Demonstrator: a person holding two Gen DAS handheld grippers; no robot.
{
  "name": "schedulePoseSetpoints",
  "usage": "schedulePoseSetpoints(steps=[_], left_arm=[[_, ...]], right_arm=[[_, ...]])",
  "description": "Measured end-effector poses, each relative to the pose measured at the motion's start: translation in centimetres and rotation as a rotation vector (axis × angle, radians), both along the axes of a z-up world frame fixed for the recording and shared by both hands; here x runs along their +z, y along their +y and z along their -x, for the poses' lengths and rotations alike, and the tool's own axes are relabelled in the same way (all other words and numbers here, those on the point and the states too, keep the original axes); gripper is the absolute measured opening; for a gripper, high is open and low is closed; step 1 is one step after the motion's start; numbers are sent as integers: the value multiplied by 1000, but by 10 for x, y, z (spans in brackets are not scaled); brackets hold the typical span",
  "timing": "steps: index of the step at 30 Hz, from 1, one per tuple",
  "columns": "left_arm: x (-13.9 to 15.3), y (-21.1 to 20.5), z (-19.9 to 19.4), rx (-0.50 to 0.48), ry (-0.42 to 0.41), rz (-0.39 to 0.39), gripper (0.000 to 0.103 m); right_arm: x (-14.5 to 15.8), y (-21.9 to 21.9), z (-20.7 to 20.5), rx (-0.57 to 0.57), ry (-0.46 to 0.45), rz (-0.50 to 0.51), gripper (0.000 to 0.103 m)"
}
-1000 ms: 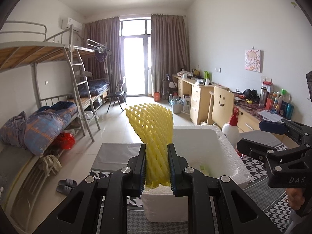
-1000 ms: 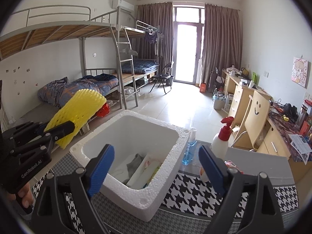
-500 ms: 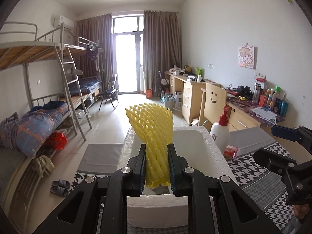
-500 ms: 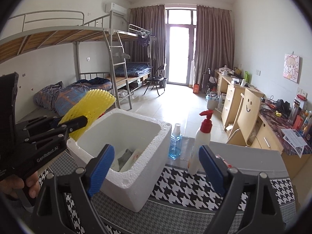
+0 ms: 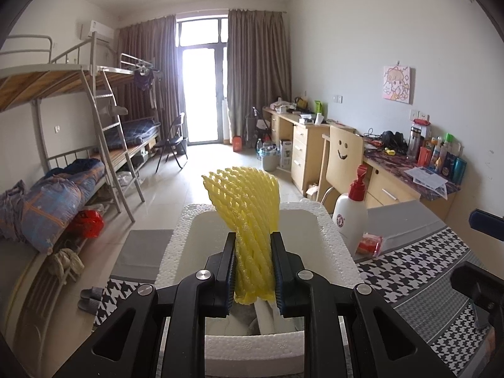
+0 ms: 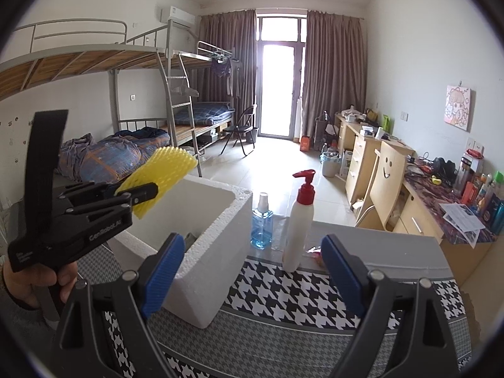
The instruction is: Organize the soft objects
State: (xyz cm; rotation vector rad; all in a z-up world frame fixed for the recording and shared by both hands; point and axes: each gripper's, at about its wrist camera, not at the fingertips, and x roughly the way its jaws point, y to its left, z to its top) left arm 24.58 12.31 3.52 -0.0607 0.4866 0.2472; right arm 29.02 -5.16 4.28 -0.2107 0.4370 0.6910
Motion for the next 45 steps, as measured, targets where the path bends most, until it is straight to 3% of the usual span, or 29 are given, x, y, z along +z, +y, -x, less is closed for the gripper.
schedulePoseSetpoints(steps=[14, 16, 18, 20, 21, 33, 45], left_arm=[[-3, -7, -18, 19, 41, -7, 21], [-3, -7, -19, 27, 49, -6, 29], [-3, -6, -20, 39, 52, -3, 56], [-2, -5, -16, 52, 40, -8, 78], [-1, -6, -14, 58, 30, -15, 83], [13, -19, 20, 63, -55, -45, 102], [28, -36, 68, 39, -139, -64, 102]], right_arm=[[-3, -19, 6, -29, -8, -6, 91], [-4, -23, 7, -37, -2, -12, 91], [-4, -26, 8, -38, 1, -21, 91], [-3, -28, 10, -41, -2, -24, 91], [-3, -29, 12, -38, -6, -25, 91], [-1, -34, 22, -38, -17, -39, 91], [6, -44, 37, -42, -39, -71, 91]])
